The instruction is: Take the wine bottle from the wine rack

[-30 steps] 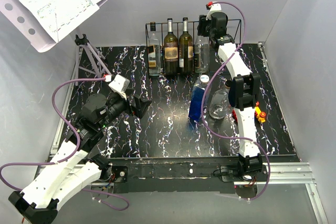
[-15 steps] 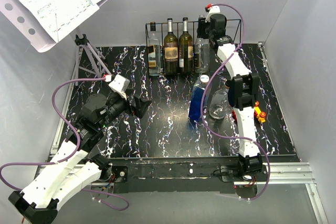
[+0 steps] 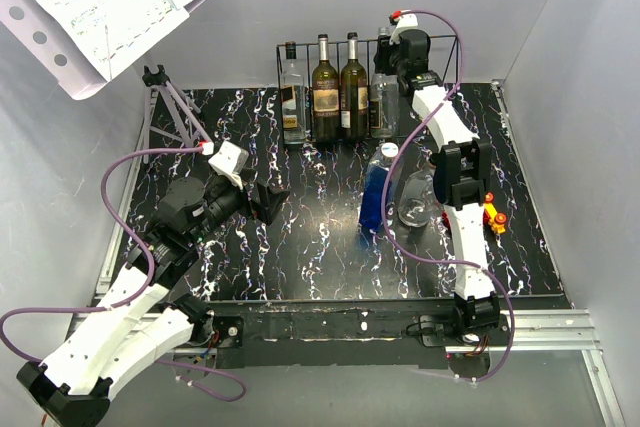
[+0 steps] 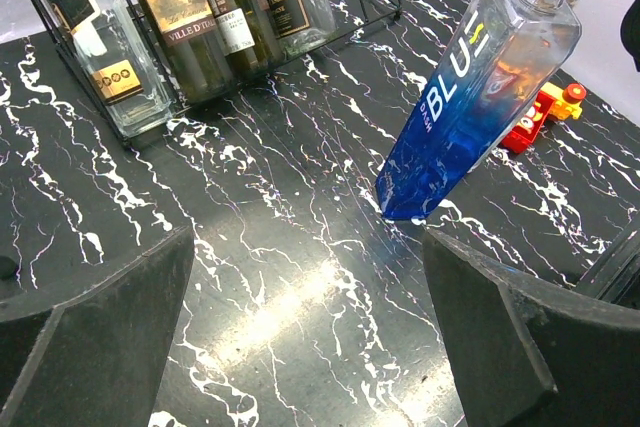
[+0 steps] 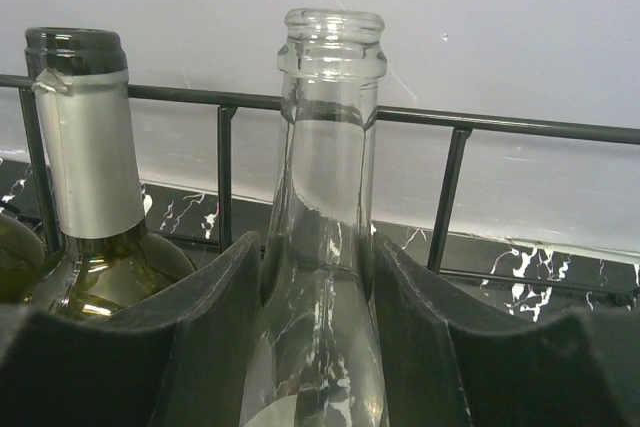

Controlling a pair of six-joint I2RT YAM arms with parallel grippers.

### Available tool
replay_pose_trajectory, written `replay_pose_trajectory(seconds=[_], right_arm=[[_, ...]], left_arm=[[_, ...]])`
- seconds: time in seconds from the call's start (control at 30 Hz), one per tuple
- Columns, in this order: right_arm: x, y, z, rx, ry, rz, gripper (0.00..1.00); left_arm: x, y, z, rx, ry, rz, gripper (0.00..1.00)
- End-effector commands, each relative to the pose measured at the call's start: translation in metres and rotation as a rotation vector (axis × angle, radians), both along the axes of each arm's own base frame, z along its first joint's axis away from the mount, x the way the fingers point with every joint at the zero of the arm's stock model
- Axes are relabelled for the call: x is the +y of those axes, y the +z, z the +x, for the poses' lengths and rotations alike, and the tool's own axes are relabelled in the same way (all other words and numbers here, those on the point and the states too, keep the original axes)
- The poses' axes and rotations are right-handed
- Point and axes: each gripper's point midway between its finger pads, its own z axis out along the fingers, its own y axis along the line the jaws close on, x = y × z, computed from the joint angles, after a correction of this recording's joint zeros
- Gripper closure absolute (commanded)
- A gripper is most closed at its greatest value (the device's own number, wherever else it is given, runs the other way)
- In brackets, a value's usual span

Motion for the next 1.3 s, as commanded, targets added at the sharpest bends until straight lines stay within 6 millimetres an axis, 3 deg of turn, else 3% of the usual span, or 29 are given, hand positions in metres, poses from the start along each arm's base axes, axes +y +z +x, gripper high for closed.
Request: replay_pose_trajectory(seconds=[0.0, 0.27, 0.4, 0.73, 0.87, 1.27], right_arm=[[0.003, 0.064, 0.0, -0.184, 0.024, 0.025, 0.99], [0.008, 0.148, -0.022, -0.353, 0.062, 0.132, 0.99], [0.008, 0.176, -0.031, -0.414, 0.08, 0.121, 0.99], [0.015, 0.203, -0.061, -0.502, 0.147, 0.105, 0.99], [0.014, 0.224, -0.078, -0.561, 0.141, 0.078, 0.99], [0.009, 0.257, -0.117, -0.661, 0.116, 0.108, 0.99]], left_arm=[[0.002, 0.003, 0.0, -0.015, 0.004, 0.01, 0.02], [0.002, 0.004, -0.001, -0.02, 0.004, 0.008, 0.02], [0.002, 0.003, 0.0, -0.017, 0.006, 0.01, 0.02], [0.0, -0.002, 0.002, -0.001, 0.001, 0.019, 0.02], [-0.001, -0.001, 0.001, -0.001, -0.005, 0.014, 0.02], [0.002, -0.001, 0.002, -0.005, 0.013, 0.016, 0.02]])
